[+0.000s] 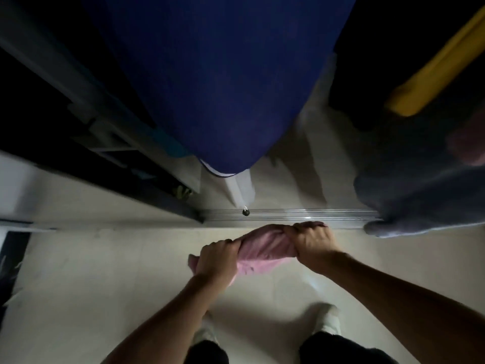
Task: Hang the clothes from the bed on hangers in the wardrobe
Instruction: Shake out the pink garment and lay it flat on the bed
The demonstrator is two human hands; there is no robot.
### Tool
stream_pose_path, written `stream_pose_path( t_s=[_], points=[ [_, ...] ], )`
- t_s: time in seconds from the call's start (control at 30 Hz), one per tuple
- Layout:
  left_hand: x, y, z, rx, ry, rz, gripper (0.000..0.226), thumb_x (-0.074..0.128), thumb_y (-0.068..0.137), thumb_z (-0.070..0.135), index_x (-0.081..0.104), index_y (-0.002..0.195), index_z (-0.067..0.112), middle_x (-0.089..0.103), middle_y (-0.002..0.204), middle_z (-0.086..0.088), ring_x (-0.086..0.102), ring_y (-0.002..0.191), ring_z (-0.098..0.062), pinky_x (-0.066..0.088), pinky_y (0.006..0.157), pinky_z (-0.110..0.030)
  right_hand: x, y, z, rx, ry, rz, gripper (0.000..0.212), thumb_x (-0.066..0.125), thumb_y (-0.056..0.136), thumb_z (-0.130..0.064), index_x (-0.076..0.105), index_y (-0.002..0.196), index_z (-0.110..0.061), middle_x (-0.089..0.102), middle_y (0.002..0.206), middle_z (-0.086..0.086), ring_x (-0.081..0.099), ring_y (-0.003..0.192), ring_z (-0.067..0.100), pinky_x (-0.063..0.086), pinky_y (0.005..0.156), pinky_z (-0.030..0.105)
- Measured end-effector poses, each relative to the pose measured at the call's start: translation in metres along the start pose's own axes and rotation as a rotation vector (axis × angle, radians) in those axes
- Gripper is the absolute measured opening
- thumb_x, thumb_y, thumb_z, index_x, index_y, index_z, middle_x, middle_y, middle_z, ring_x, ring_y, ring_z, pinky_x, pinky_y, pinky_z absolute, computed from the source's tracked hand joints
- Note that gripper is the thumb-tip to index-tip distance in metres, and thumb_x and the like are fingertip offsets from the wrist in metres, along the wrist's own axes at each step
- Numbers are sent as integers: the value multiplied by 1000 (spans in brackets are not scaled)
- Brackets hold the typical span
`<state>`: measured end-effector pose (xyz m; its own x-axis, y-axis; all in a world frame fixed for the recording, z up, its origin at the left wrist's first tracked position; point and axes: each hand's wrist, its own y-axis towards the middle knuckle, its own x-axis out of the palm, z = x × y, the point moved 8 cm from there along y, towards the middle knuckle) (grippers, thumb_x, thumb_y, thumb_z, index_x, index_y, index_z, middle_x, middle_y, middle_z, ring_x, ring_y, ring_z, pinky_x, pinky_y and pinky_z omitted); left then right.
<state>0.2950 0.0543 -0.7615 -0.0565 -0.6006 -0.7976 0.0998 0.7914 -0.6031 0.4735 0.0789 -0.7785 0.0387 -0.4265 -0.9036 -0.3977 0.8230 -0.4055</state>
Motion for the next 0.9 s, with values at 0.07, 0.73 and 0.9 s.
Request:
stream_pose_path(
  t_s=[0.07,0.73,0.9],
  points=[
    [12,47,-19,23,31,54,38,48,87,8,53,120,25,63,118,-4,60,109,-27,45,90,-35,26,37,3,47,-6,8,40,48,85,-26,48,126,-26,64,112,0,65,100,31,48,81,35],
    [101,330,-73,372,-224,547,71,21,82,50,58,130,13,50,140,-12,43,132,-32,29,113,-39,153,255,86,175,-81,525,65,35,88,-61,32,144,-28,38,147,5,37,133,30,35,102,44],
    [153,308,-78,331,-101,414,121,-7,51,98,2,152,33,3,162,-1,6,148,-24,7,119,-45,204,222,40,45,28,536,98,29,76,-89,14,154,-31,6,162,11,4,148,36,16,113,63]
  ],
)
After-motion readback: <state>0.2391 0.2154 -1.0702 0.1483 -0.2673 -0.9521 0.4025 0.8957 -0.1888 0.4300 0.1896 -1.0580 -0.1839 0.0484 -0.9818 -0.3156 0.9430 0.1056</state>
